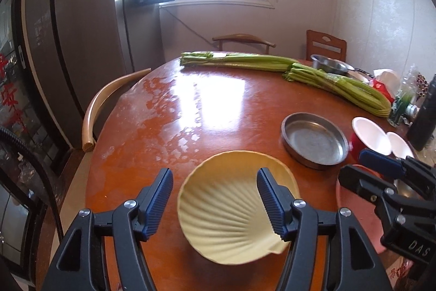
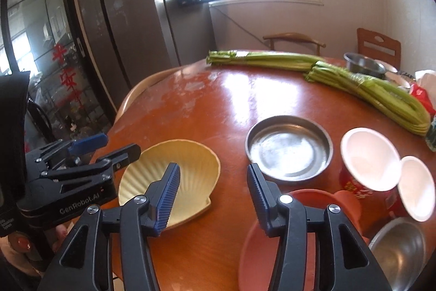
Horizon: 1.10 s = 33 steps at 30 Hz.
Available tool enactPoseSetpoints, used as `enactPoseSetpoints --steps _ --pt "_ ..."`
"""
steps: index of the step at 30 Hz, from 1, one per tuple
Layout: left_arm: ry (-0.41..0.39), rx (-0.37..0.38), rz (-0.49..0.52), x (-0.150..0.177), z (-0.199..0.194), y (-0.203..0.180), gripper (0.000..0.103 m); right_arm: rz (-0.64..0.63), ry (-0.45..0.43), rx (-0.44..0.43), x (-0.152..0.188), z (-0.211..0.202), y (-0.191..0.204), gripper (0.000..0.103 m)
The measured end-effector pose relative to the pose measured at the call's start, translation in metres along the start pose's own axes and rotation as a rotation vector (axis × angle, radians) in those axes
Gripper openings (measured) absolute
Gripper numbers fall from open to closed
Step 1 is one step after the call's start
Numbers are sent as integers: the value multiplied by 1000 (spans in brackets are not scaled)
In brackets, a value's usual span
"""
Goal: Organize plates and bowls
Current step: 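Lower the yellow shell plate onto the table and open the left gripper, then move the left gripper to the rim of the salmon-pink plate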
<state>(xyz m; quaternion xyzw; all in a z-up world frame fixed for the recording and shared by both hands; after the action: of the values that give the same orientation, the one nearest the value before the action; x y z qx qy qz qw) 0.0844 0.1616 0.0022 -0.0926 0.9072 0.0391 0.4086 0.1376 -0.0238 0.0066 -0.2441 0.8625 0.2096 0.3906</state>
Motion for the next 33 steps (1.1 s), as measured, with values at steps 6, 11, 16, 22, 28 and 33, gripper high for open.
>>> enactPoseSetpoints --steps 6,11,16,22,28,33 --pt "-27 51 28 2 -25 -37 69 4 -44 69 3 -40 -22 58" --pt "-31 83 61 7 -37 -70 69 39 -76 97 10 -65 -46 59" --pt "-19 99 97 13 -46 -101 69 66 -107 107 14 -84 -68 60" --pt "11 111 105 24 -45 -124 69 70 -101 107 17 -93 -95 60" --pt "66 105 99 40 -35 -134 69 2 -26 96 21 -83 -112 60" --pt "110 101 98 54 -26 -143 69 -46 64 65 31 -57 -116 60"
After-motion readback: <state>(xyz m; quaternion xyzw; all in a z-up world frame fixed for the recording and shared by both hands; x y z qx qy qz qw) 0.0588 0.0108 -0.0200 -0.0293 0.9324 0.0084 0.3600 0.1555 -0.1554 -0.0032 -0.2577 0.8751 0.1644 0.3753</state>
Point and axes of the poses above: each gripper's, at about its wrist camera, not at the fingertips, and z roughly the way its jaws point, y to its left, x to its underside, the point moved 4 cm from there along z, roughly the way its jaws point
